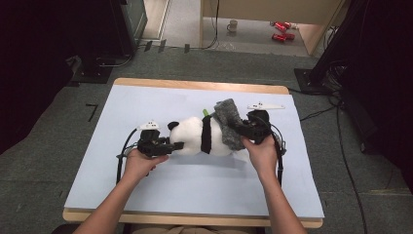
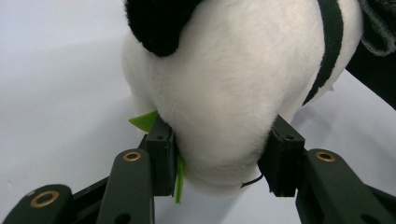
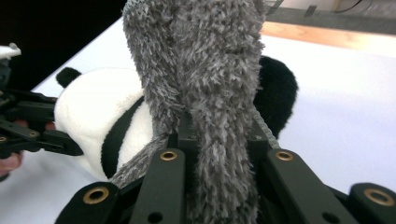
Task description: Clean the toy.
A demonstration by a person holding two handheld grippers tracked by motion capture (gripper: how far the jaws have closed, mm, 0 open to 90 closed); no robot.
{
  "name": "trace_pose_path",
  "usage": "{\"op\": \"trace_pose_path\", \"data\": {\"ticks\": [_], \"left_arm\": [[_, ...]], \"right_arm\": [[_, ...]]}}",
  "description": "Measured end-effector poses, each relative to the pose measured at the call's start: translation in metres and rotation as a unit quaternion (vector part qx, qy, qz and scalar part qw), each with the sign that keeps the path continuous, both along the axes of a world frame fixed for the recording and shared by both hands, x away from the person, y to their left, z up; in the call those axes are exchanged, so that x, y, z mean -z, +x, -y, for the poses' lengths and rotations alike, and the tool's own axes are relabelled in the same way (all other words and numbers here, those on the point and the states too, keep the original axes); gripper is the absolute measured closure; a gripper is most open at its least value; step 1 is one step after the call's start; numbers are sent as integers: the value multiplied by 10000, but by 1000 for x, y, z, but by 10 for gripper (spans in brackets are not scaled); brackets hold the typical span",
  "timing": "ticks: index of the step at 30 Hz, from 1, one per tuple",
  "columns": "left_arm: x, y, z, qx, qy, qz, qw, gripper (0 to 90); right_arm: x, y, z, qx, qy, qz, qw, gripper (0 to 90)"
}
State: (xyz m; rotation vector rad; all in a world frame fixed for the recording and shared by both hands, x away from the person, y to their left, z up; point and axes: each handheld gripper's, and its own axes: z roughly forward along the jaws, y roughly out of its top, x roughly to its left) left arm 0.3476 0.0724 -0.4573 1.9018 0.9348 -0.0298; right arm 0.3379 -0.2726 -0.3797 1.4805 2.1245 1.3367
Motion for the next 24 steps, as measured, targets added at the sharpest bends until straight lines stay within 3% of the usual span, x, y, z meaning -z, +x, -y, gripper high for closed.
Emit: {"op": "trace_pose_path", "data": {"ticks": [7,13,16,19,22,24], "left_arm": [[1,1,-1,25,-3,-4,10000,540],[0,3,-3,-11,-51,-59,10000,531],[-1,3,-4,-11,-34,-69,10000,529],[-1,3,-4,-5,-17,-51,10000,526],[-2,2,-4,12,2,38,10000,503],[-2,2,-4,31,-19,66,10000,485]], "right_arm": [[3,2,15,210,15,-118,9997,764],[-4,-1,23,298,-39,-158,9994,766],[-11,-5,22,145,117,-28,9998,766],[-19,-10,10,-222,233,0,9995,763],[-18,-10,0,-538,90,-148,9984,763],[-17,-10,-2,-573,40,-204,9981,763]]}}
